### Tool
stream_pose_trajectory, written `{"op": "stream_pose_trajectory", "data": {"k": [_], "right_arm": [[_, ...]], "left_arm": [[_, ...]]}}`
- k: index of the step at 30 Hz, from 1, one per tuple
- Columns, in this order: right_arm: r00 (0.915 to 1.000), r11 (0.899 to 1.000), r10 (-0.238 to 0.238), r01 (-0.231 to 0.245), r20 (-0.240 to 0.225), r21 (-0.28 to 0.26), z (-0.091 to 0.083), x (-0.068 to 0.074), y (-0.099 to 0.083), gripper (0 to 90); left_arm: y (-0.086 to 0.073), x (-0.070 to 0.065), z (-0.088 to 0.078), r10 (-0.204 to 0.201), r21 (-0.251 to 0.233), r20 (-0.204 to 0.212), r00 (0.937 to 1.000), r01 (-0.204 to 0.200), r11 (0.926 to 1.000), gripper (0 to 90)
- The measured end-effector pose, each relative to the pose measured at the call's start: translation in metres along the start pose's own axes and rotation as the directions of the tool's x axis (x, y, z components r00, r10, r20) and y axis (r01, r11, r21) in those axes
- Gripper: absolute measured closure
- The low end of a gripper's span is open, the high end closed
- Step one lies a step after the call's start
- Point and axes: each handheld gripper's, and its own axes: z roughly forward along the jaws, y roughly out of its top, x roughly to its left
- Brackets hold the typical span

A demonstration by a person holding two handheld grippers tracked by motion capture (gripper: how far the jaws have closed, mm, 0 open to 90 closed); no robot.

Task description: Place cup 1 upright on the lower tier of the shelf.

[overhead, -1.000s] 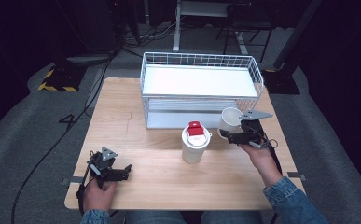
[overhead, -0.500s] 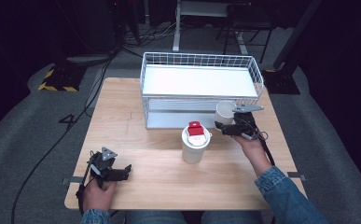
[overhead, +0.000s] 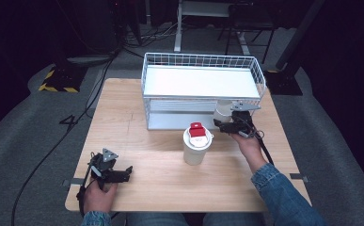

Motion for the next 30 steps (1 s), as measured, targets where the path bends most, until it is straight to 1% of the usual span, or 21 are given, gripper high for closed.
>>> {"op": "stream_pose_trajectory", "data": {"k": [2,8,12,18,19,20,22,30], "right_arm": [[1.0000,1.000,0.001,0.000,0.004,-0.010,0.005,-0.001,-0.001,23.2],[0.9999,1.000,-0.005,0.005,0.009,-0.015,0.012,-0.001,-0.003,23.2],[0.9998,1.000,-0.007,0.007,0.019,-0.011,0.020,-0.001,-0.005,23.2],[0.9996,1.000,-0.012,0.012,0.026,-0.007,0.027,-0.001,-0.008,23.1],[0.9996,1.000,-0.011,0.012,0.027,-0.007,0.028,-0.001,-0.008,23.1],[0.9995,1.000,-0.008,0.008,0.031,-0.007,0.029,-0.001,-0.009,23.2],[0.9994,1.000,-0.005,0.005,0.033,-0.012,0.033,-0.003,-0.010,23.1],[0.9990,1.000,0.002,-0.001,0.044,-0.024,0.041,-0.004,-0.010,23.1]], "left_arm": [[0.000,0.000,0.000,0.000,0.000,0.000,1.0000,0.000,1.0000,3.0],[0.000,0.000,0.000,0.000,0.000,0.000,1.0000,0.000,1.0000,3.0],[0.000,0.000,0.000,0.002,0.000,0.001,1.0000,-0.002,1.0000,3.0],[0.000,0.000,0.000,0.001,0.000,0.000,1.0000,-0.001,1.0000,3.1],[0.000,0.000,0.000,-0.001,0.000,0.000,1.0000,0.001,1.0000,3.0],[0.000,0.001,0.000,0.008,0.001,-0.001,1.0000,-0.008,1.0000,3.0],[0.000,0.000,0.000,0.000,0.000,0.000,1.0000,0.000,1.0000,3.0],[0.000,0.000,0.000,0.003,0.001,0.001,1.0000,-0.003,1.0000,3.0]]}}
